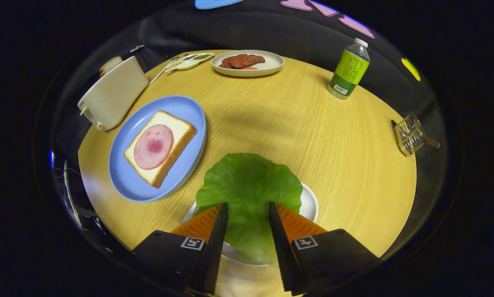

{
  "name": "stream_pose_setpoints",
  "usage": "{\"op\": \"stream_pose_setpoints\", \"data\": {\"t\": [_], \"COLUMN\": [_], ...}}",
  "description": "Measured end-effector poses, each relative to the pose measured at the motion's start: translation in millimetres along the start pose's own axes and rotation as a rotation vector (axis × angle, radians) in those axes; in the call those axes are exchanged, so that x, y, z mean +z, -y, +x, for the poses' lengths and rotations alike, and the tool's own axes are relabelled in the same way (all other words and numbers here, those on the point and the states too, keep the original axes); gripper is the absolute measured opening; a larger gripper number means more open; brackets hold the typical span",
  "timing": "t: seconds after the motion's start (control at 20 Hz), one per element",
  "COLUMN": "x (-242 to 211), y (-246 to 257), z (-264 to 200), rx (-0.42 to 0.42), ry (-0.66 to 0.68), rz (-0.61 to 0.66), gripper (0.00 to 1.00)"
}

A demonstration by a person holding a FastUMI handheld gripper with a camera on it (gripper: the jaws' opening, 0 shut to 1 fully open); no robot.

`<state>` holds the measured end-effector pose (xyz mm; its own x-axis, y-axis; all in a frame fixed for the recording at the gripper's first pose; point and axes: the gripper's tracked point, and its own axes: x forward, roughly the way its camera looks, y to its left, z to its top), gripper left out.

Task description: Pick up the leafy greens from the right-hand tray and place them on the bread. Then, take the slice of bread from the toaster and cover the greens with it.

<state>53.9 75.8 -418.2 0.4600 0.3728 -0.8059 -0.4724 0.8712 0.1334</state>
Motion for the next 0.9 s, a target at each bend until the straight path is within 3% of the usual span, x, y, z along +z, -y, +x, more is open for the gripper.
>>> {"op": "stream_pose_setpoints", "data": {"t": [0.1,0.15,0.25,0.6,0.9], "x": [0,0,1,24,60], "y": [-1,-2,-2,-9,-64], "z": [-1,0,0,-46,-80], "rx": [0.002,0.005,0.01,0.025,0.088], "ry": [0.003,0.004,0.003,0.091,0.166], "rz": [0.001,0.005,0.022,0.078,0.055], "gripper": [0.26,0.17,0.09,0.08,0.08]}}
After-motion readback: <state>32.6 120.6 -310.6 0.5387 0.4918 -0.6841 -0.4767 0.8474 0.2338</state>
